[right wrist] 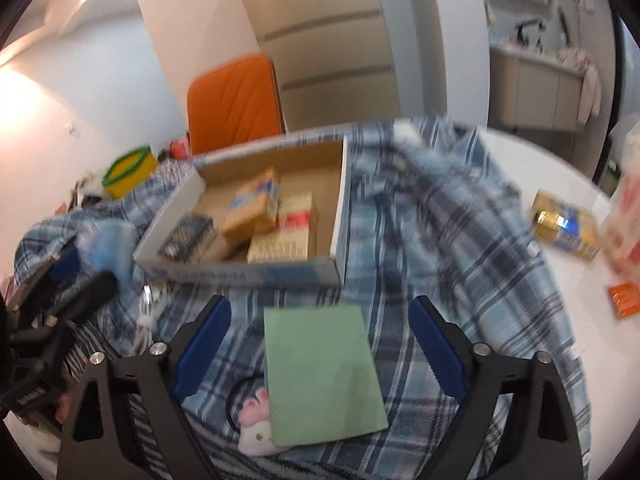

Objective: Organize soft objects
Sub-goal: 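Lift the wipes pack with the left tool while the right tool grasps the green card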

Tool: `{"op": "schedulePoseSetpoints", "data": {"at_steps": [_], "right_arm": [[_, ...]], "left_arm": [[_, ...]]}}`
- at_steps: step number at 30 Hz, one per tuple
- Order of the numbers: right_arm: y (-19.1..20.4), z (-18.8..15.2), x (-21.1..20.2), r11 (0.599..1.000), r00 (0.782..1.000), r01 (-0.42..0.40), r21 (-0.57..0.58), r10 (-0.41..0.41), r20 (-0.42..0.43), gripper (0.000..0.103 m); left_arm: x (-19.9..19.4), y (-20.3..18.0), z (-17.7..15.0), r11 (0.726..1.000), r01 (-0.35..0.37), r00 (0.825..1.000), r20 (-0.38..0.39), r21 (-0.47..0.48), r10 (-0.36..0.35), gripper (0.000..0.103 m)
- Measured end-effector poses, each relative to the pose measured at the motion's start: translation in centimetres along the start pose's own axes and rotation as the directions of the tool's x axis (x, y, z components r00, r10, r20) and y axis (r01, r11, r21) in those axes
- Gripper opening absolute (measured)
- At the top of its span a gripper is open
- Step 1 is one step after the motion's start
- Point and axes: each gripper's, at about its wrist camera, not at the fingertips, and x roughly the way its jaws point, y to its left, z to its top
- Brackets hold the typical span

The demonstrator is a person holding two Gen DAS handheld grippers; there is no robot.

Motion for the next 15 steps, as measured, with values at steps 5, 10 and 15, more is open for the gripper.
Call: {"op": "schedulePoseSetpoints", "data": {"at_steps": [5,10,15], "right_arm": [[0.0,-0.5,2.4,1.000,0.993,0.016,-0.006,-0.017,-0.118,0.082],[0.4,-0.8,3.3,0.999,0.988,0.045,-0.027,-0.048,-0.148,0.080],[0.2,-0.7,4.1,0.998,0.983,0.052,-0.022,-0.055,-0.178,0.079]], "left_arm": [[0.2,-0.3,0.0,1.000,0.003,1.000,-0.014,0.018,-0.003,0.073],[-0.3,-0.9,-0.3,1.000,0.003,1.000,-0.006,0.028,-0.002,0.073],[0.1,-0.8,-0.3,1.000,0.006,1.000,-0.021,0.022,-0.005,0.073]]}}
